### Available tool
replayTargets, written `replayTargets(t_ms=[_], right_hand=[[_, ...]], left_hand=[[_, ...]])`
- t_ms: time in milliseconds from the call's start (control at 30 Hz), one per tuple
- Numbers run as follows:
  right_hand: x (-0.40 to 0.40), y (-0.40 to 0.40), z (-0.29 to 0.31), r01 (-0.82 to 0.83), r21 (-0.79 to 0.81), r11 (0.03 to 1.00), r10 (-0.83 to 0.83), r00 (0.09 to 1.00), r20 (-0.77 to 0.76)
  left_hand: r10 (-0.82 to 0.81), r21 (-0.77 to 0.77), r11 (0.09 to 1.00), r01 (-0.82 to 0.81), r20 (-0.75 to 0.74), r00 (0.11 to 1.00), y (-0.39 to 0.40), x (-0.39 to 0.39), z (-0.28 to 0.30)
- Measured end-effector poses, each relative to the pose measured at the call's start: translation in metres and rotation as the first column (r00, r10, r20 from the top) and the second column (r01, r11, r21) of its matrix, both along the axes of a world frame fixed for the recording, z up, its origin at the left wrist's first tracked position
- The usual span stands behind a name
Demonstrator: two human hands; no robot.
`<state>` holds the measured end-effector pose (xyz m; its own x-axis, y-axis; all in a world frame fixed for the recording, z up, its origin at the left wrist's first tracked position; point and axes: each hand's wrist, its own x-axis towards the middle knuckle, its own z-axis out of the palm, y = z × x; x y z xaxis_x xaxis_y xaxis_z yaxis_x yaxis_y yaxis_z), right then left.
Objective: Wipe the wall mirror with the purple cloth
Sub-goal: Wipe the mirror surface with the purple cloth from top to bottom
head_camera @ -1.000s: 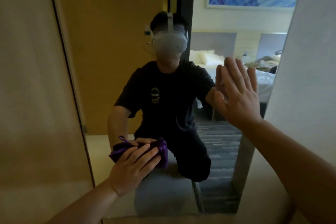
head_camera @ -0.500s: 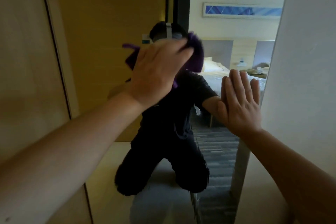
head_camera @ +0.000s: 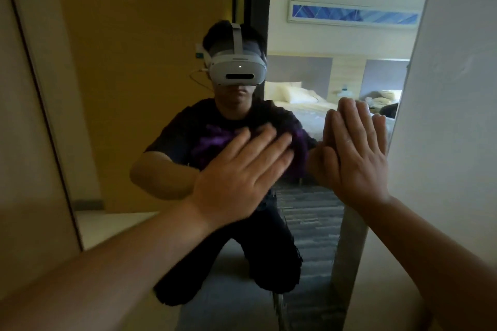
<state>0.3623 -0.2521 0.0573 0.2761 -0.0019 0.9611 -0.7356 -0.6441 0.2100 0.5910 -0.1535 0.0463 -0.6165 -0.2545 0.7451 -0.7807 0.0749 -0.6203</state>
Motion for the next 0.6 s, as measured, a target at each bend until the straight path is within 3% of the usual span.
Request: replayTargets(t_ms=[133,233,367,467,600], right_hand=[[-0.001,0.002,0.0,-0.005,0.039,0.999,0.005,1.0,0.001],[-0.002,0.004,0.0,-0.013,0.086,0.996,0.012,1.0,0.006],[-0.007,0.007,0.003,-0.022,0.127,0.992,0.025,0.999,-0.025],[-0.021,0.013,0.004,-0.055,0.121,0.991,0.058,0.998,-0.022],[-0.053,0.007,0.002,0.074,0.194,0.978,-0.073,0.997,-0.011]], left_hand=[[0.067,0.091,0.993,-0.078,0.117,0.991,0.01,0.013,-0.086],[0.084,0.09,0.991,-0.095,0.122,0.989,0.013,0.021,-0.124],[0.052,0.094,0.994,-0.059,0.076,0.996,0.017,0.02,-0.139],[0.074,0.14,0.986,-0.091,0.121,0.99,0.022,0.024,-0.151],[0.032,0.233,0.971,-0.051,0.084,0.996,0.033,0.019,-0.136]])
